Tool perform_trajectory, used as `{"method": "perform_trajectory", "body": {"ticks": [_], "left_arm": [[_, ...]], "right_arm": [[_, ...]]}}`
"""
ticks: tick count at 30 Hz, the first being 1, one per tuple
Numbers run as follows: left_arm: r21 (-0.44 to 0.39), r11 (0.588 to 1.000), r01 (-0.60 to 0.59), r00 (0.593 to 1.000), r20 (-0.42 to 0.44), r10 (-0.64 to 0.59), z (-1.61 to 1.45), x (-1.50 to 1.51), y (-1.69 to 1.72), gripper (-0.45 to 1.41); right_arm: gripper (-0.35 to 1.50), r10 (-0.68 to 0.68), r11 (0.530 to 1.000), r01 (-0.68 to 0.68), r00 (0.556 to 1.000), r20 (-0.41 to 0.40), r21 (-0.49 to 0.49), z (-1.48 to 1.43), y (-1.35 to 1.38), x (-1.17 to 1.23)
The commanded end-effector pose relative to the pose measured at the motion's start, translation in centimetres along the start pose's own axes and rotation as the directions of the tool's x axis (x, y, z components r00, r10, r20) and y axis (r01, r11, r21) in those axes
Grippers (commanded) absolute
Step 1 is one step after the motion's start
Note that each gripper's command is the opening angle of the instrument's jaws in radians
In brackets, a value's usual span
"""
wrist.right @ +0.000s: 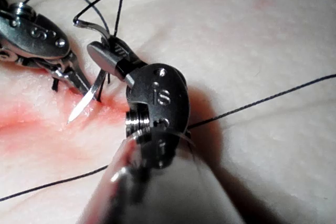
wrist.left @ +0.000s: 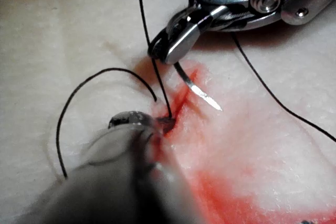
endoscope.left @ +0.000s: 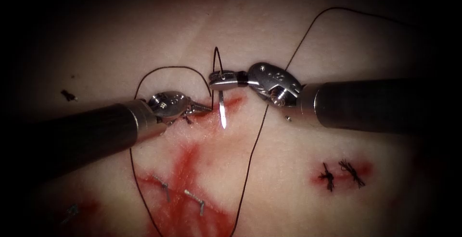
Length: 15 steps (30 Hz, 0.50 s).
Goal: Wound Closure
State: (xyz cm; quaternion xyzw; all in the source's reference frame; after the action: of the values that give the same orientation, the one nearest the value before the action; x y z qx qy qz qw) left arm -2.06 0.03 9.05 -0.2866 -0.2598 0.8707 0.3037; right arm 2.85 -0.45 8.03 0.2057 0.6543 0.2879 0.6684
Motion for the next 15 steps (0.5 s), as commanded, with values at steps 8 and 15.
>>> {"method": "perform_trajectory", "body": {"ticks": [8, 15], "left_arm": [[-0.062, 0.998, -0.003, 0.988, 0.153, 0.012, 0.14, 0.04, 0.0, -0.37], [-0.102, 0.995, -0.018, 0.982, 0.184, 0.036, 0.19, 0.07, 0.08, 0.26]], "right_arm": [[-0.35, -0.042, 0.999, 0.042, 0.999, -0.008, -0.004, 0.09, 0.09, -0.09], [-0.35, -0.117, 0.993, 0.116, 0.992, -0.041, -0.037, 0.25, 0.28, -0.2]]}}
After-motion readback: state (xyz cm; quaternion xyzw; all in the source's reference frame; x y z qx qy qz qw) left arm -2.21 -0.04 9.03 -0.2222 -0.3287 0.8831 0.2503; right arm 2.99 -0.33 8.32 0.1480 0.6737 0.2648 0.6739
